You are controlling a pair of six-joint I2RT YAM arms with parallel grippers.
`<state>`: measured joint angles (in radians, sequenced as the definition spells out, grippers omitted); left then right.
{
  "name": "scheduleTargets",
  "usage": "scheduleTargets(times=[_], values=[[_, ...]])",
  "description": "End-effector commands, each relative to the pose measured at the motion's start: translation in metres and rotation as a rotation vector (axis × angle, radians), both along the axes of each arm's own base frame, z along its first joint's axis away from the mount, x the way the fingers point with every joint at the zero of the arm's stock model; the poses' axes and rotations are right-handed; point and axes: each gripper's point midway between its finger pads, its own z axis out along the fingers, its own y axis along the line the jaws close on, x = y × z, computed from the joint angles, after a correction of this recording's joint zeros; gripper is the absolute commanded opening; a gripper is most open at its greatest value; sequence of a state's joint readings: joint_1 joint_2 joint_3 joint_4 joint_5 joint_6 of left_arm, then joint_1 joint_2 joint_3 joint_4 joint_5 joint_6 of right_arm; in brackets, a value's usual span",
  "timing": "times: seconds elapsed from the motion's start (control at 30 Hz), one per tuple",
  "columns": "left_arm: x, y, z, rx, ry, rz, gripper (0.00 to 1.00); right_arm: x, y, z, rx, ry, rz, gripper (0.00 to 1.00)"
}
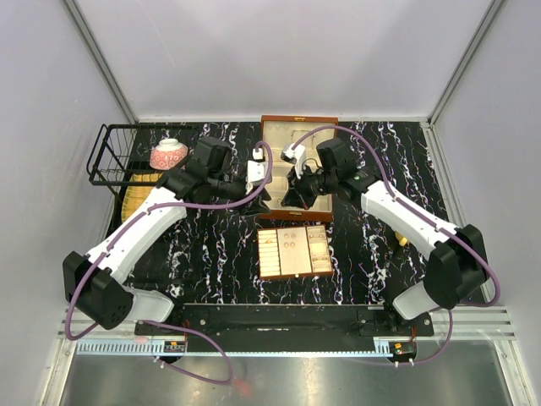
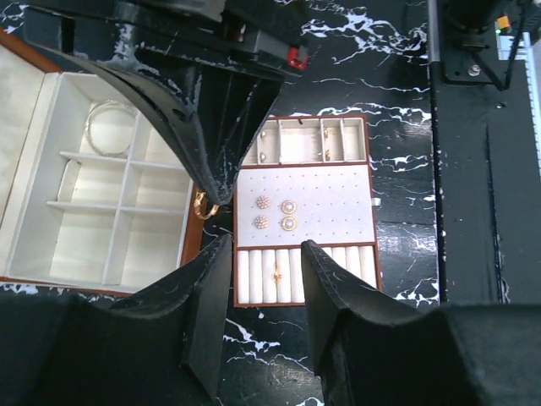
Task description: Organize the mixed jewelry
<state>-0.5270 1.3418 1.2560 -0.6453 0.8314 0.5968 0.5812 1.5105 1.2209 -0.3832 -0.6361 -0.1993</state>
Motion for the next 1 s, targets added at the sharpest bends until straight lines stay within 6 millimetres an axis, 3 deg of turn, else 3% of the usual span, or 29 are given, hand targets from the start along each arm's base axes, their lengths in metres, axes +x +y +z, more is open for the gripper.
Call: scheduleTargets(times=[0.0,0.43,0.97], values=[[-0.006,-0.009,0.023,-0.096,-0.073,-0.118,0.42,0.003,0.001,0.028,0.024,-0.109,0.003,0.00],[0.021,-0.016,0.007,-0.137,-0.069,-0.079,0.42,-0.008,0.008,0.040,0.040,-0.140,0.023,0.00],[0.031,-0.022,-0.001,-0.143,-0.023,-0.070,0.38,-0.012,0.012,0.039,0.041,-0.137,0.038,0.00]])
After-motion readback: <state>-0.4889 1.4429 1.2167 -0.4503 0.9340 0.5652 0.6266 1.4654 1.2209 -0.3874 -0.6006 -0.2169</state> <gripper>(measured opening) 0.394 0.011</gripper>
